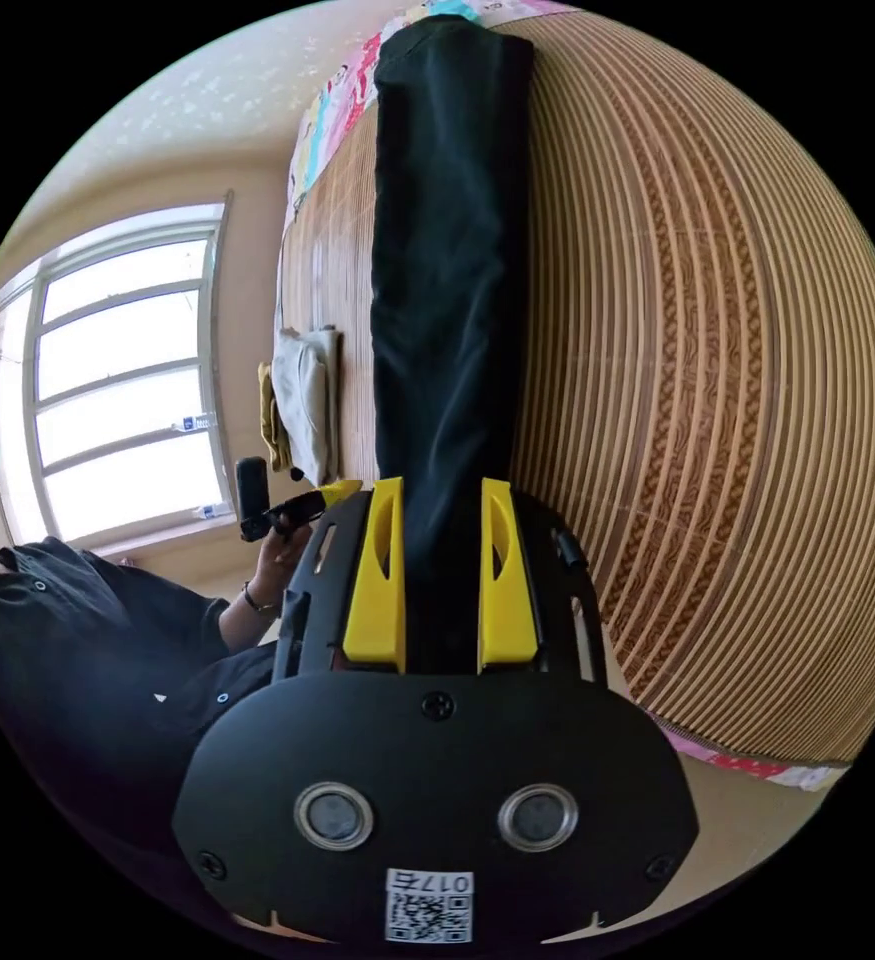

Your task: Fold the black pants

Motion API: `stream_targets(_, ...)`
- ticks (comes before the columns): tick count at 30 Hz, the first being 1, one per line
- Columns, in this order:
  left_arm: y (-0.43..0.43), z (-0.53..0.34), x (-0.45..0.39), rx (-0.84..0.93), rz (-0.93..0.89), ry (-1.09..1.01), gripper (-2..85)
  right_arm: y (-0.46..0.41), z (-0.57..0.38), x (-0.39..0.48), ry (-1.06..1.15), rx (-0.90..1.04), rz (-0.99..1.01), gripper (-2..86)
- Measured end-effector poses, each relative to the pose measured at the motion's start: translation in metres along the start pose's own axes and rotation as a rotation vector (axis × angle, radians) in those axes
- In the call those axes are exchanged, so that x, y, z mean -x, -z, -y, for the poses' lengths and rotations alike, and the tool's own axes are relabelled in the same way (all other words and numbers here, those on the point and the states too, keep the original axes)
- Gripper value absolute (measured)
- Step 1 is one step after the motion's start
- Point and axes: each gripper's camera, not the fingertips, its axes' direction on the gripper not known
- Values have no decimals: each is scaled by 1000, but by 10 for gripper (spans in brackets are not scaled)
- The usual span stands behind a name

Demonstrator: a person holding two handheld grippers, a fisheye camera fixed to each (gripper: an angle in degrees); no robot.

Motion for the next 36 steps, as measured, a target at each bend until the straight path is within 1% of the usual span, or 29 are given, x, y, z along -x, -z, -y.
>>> stream_targets(2,8,15,21,-51,-82,73,121,15,17,-22,-4,-29,37,136)
stream_targets(4,3,45,46,-63,-196,103,148,18,43,-47,-1,1,77,150)
stream_targets(6,-5,71,51,-62,-220,78,157,20,72,-69,15,30,154,153)
stream_targets(8,-17,98,47,-27,-190,25,157,21,109,-89,42,33,295,138)
stream_targets(10,-38,130,38,55,-178,-49,147,13,133,-95,55,68,353,124)
stream_targets(12,-51,145,32,91,-171,-91,139,4,149,-94,85,106,386,101)
stream_targets(13,-61,151,28,124,-146,-131,121,-1,156,-91,101,135,396,86)
stream_targets(16,-79,154,31,212,-106,-151,72,-2,154,-88,95,163,393,54)
stream_targets(18,-78,145,33,218,-161,-159,62,10,140,-82,114,139,446,40)
stream_targets(19,-70,134,30,187,-248,-182,55,22,127,-74,125,104,500,34)
stream_targets(20,-64,127,27,161,-306,-200,54,38,112,-63,150,53,565,29)
stream_targets(22,-39,97,3,52,-521,-264,51,66,86,-41,204,-21,662,22)
stream_targets(24,-21,72,-31,8,-569,-340,50,94,58,-8,270,-65,708,17)
stream_targets(26,-1,46,-73,-41,-566,-427,50,133,20,45,362,-93,699,12)
stream_targets(28,28,11,-132,-102,-562,-534,49,166,-10,94,456,-103,668,10)
stream_targets(30,51,-14,-178,-135,-547,-614,49,198,-39,144,546,-108,631,7)
stream_targets(32,74,-39,-226,-161,-528,-707,49,241,-77,212,680,-114,586,6)
stream_targets(33,90,-55,-258,-181,-516,-772,49,252,-86,229,714,-116,579,5)
stream_targets(35,111,-75,-301,-210,-532,-861,49,290,-120,294,859,-120,570,5)
stream_targets(36,124,-86,-327,-222,-575,-920,50,299,-128,310,899,-120,575,5)
